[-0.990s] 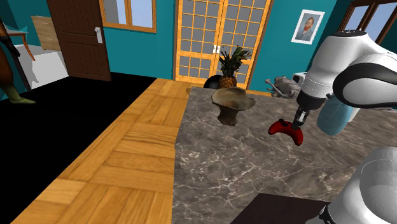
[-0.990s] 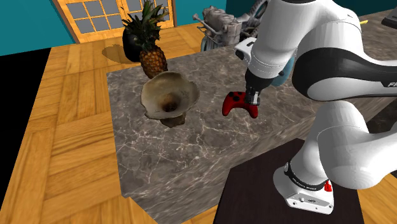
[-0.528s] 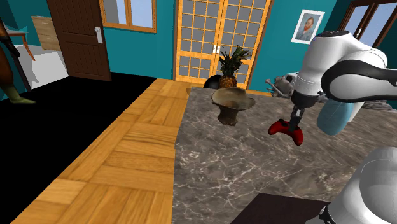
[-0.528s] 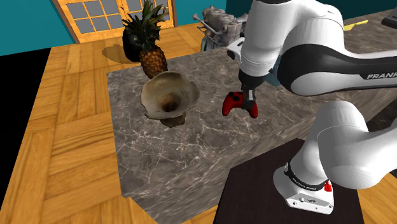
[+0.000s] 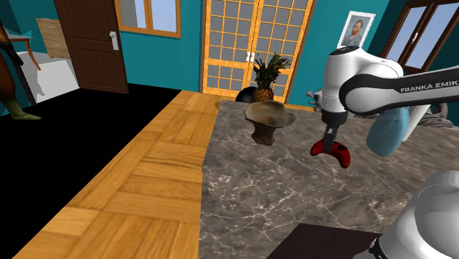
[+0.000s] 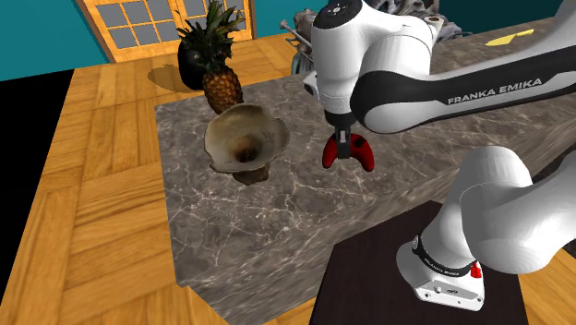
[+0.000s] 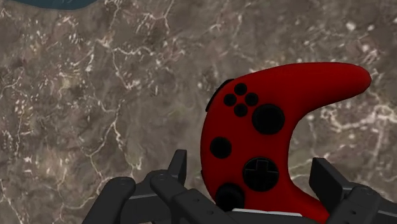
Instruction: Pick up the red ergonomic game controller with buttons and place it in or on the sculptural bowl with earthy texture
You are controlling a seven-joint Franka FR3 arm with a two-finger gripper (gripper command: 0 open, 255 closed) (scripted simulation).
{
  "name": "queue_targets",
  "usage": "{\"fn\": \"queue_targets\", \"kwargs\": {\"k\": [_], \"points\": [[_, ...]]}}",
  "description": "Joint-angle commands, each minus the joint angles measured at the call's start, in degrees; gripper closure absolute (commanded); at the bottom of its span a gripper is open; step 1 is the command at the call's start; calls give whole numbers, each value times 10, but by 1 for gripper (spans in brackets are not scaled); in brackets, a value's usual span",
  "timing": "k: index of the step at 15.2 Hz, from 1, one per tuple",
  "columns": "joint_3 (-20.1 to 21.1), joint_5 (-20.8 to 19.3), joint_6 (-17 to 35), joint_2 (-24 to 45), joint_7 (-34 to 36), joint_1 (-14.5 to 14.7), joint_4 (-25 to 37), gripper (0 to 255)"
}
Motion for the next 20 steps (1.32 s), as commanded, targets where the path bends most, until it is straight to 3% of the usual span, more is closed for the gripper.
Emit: {"fn": "queue_targets", "kwargs": {"k": [1,10,11,20], "points": [[-5,-6,17,4,1,-3,-12,0],[-9,-11,30,7,2,-6,-22,0],[-9,-11,30,7,2,-6,-22,255],[-9,-11,30,7,2,-6,-22,255]]}}
